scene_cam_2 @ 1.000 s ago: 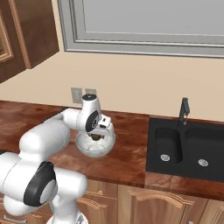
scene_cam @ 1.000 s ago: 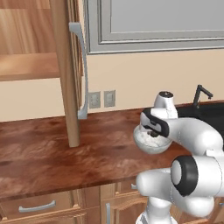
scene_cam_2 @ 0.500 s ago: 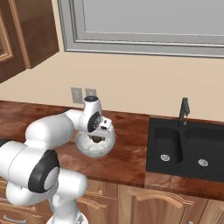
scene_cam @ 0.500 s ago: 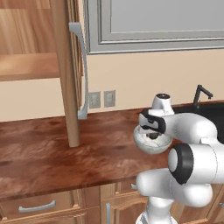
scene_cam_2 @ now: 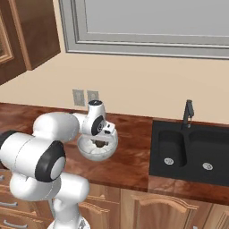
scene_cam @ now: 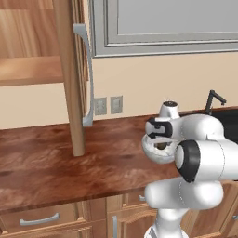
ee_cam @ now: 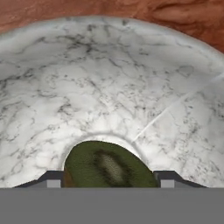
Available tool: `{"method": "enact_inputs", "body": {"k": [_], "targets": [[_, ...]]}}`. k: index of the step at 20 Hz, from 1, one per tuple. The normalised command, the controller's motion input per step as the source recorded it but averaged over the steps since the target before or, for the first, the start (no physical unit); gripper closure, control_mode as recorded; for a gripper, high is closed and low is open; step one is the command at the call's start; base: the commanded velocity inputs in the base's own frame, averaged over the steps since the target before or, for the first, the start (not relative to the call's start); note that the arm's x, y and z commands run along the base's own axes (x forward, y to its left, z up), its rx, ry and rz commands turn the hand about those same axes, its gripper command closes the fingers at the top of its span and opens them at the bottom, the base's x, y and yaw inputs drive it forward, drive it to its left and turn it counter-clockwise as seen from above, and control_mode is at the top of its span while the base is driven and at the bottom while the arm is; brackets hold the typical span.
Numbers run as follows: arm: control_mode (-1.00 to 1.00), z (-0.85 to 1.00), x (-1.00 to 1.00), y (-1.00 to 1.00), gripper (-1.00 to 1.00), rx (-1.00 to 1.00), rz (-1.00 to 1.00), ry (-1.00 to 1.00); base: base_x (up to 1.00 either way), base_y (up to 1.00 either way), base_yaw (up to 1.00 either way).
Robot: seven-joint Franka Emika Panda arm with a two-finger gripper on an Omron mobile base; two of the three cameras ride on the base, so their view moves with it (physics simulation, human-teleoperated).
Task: Pick the kiwis from the cabinet and place them in one bowl. Pick the tangerine from the sink and place it in the other bowl.
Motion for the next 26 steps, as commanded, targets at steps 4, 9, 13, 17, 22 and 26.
{"method": "enact_inputs", "body": {"k": [4,9,13,17,22,26], "targets": [[-1.0,-0.2,0.13,0.0,1.0,0.0,0.0,0.03,0.0,0.0,0.0],[-1.0,-0.14,0.04,0.0,1.0,0.0,0.0,0.04,0.0,0.0,0.0],[-1.0,0.0,0.0,0.0,-1.0,0.0,0.0,0.03,0.0,0.0,0.0],[-1.0,0.0,0.0,0.0,-1.0,0.0,0.0,0.0,0.0,0.0,0.0],[-1.0,0.05,0.0,0.0,-1.0,0.0,0.0,0.0,0.0,0.0,0.0],[-1.0,0.39,-0.01,0.0,-1.0,0.0,0.0,-0.01,0.0,0.0,0.0]]}}
